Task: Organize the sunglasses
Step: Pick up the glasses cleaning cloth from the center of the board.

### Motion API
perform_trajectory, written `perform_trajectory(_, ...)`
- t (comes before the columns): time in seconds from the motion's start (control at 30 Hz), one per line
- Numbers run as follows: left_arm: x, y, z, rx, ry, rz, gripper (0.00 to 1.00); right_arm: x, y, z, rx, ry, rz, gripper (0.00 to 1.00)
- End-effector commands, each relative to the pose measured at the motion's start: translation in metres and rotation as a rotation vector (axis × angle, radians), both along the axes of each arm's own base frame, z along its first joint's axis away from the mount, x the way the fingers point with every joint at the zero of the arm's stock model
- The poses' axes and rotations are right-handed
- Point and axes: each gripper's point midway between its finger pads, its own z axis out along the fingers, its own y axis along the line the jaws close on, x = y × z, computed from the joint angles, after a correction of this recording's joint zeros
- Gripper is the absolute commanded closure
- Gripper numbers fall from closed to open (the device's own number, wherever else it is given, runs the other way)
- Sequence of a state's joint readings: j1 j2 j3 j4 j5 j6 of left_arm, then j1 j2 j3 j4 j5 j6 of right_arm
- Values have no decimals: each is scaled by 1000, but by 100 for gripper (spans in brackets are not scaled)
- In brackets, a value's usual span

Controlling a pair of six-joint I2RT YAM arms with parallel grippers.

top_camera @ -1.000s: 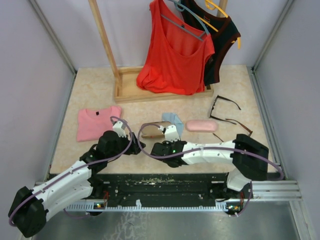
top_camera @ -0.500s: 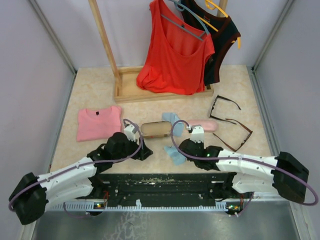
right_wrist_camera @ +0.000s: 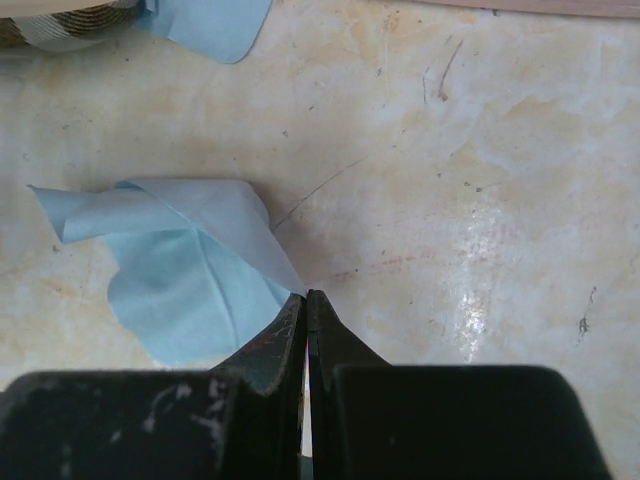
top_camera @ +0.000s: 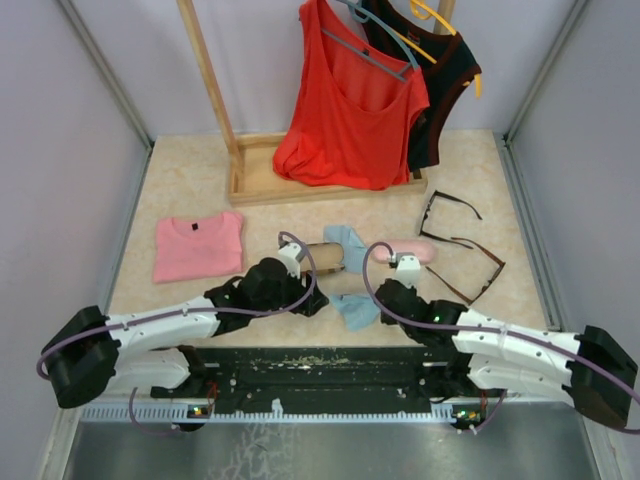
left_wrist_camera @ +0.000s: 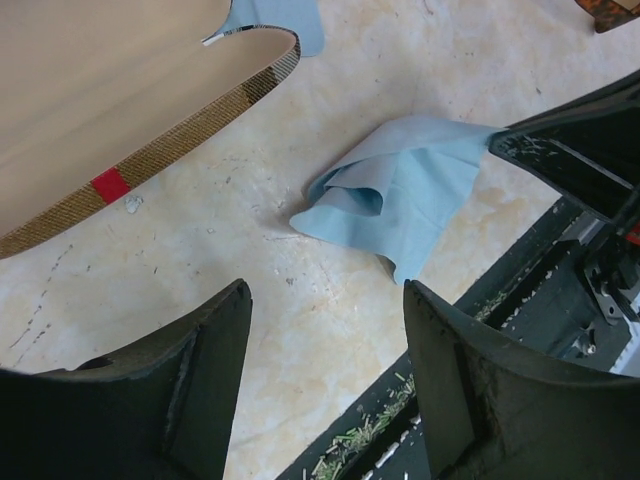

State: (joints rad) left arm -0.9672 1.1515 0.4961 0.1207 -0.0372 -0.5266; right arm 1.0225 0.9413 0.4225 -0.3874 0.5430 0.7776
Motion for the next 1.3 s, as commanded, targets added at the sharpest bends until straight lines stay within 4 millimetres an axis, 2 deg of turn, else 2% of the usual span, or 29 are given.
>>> perform_trajectory(0.0, 10, -16, 11, -23, -28, 17, 32, -1, 11, 14, 103, -34, 52, 100)
perform_trajectory(0.23, 13, -25, 12, -25, -27, 12, 38, -25, 46, 35, 270, -63, 326, 100)
perform_trajectory(0.43, 12, -17, 10, -16, -29, 34, 40, -49, 52, 26, 288, 35, 417, 100)
perform_trajectory(0.7, 6, -17, 6, -13, -11, 10, 41, -68, 33, 14, 266, 166, 305, 100)
perform_trajectory(0.93, 3, -23, 1, -12, 5, -18, 41, -74, 11, 8, 242, 234, 100, 100)
perform_trajectory(1.07, 0, -30, 1, -22, 14, -45, 42, -70, -2, 8, 169, 219, 25, 100)
perform_trajectory(1.27, -2, -49, 4, -28, 19, -91, 46, -54, -15, 17, 207, 130, -98, 100)
